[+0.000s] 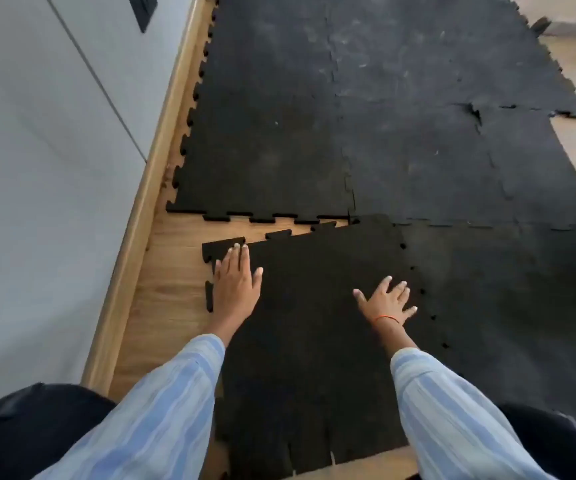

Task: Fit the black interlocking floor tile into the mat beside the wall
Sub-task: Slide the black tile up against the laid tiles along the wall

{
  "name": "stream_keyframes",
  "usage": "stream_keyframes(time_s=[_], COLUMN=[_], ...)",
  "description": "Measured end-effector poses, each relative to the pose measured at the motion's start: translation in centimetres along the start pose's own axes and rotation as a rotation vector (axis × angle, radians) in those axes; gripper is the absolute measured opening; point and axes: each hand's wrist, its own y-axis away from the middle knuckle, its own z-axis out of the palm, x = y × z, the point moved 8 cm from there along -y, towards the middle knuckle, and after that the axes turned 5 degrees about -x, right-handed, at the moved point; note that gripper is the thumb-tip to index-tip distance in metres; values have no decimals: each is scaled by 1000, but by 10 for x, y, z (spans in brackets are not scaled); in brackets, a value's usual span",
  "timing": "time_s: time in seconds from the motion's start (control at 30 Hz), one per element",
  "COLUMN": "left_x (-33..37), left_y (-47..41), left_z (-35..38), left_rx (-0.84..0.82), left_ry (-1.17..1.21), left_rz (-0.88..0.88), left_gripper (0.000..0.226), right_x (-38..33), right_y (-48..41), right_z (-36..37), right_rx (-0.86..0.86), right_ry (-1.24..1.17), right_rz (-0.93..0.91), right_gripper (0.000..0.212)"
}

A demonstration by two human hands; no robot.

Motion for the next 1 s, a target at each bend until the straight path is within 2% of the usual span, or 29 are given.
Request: stream_keyframes(time_s=[0.1, 0.27, 0.4, 0.53, 0.67, 0.8, 1.0], left_x=[-33, -50, -48, -41, -48, -54, -72], left_y=[-7, 23, 43, 44, 40, 44, 47], left_z=[50, 98, 104, 106, 102, 97, 93], left_rx=[-81, -291, -323, -288, -134, -20, -8], left_ry=[-42, 156, 337, 382, 487, 505, 608], left_rz=[-159, -592, -823, -903, -996, -1013, -1127], left_gripper=[67, 82, 92, 94, 96, 91, 79], right_x=[26, 26, 56, 63, 64, 62, 72], right_y=[-22, -32, -38, -48, -50, -51, -53], right_z=[17, 14, 5, -5, -4, -8, -14], right_rx=[42, 43, 21, 11, 18, 57, 121], right_ry=[-153, -178, -157, -129, -112, -97, -119], right_rz=[202, 207, 220, 187, 164, 150, 211], right_gripper=[104, 113, 120, 126, 127, 127, 125])
